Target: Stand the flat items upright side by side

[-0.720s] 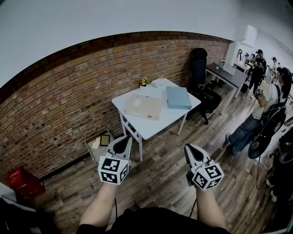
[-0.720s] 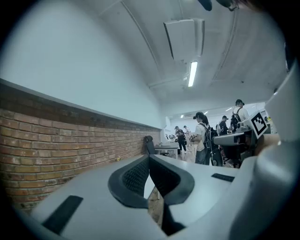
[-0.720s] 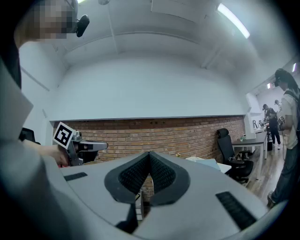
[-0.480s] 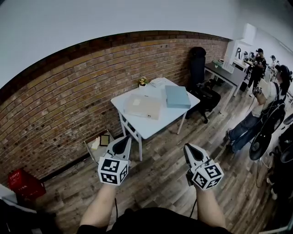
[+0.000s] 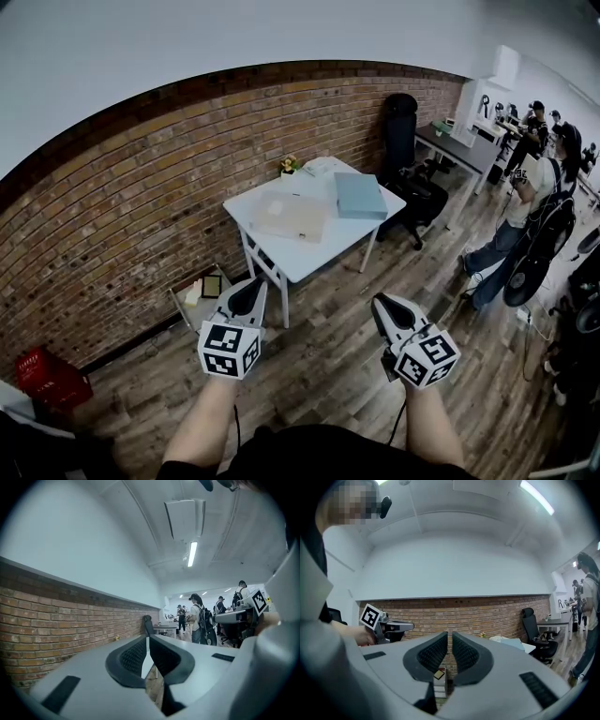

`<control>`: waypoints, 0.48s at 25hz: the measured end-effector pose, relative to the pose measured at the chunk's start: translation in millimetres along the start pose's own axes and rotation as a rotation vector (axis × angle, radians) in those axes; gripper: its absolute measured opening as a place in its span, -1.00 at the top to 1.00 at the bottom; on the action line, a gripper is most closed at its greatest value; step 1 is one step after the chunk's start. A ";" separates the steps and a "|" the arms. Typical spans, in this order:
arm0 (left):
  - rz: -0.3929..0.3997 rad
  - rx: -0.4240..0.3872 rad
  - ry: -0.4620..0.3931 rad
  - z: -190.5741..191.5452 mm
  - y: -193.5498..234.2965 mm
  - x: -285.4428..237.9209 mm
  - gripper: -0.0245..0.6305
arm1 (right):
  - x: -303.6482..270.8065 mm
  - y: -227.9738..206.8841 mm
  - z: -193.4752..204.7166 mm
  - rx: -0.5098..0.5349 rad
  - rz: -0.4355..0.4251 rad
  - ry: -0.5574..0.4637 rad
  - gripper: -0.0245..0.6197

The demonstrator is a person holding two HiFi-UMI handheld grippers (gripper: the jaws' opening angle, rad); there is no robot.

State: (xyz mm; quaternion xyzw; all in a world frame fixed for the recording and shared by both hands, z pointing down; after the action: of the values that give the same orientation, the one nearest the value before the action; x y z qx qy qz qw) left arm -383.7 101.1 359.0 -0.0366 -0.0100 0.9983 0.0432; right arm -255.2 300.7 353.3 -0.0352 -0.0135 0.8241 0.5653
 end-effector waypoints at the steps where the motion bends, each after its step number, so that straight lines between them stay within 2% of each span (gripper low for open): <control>1: 0.002 0.002 -0.002 -0.6 0.5 0.5 0.86 | -0.5 1.1 -1.0 -0.001 -0.008 0.002 0.76; 4: 0.007 0.006 -0.004 -1.4 1.2 2.6 0.83 | -1.4 -0.7 -2.0 -0.021 -0.021 -0.003 0.42; 12: 0.043 0.032 0.016 2.3 -0.7 5.8 0.36 | -1.9 3.6 1.1 -0.025 -0.040 0.035 -0.29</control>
State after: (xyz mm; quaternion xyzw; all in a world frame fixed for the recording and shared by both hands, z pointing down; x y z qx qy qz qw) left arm -389.6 102.3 360.9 -0.0441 0.0070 0.9988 0.0221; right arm -257.9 297.7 354.3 -0.0565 -0.0144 0.8117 0.5812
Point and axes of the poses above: the fingertips, and each gripper's own axes: x backward along the fingers, y to its left, z out of its underside, the point moved 1 cm from there along x, backward along the fingers, and after that the axes turned 10 degrees about z, right-handed, at the moved point
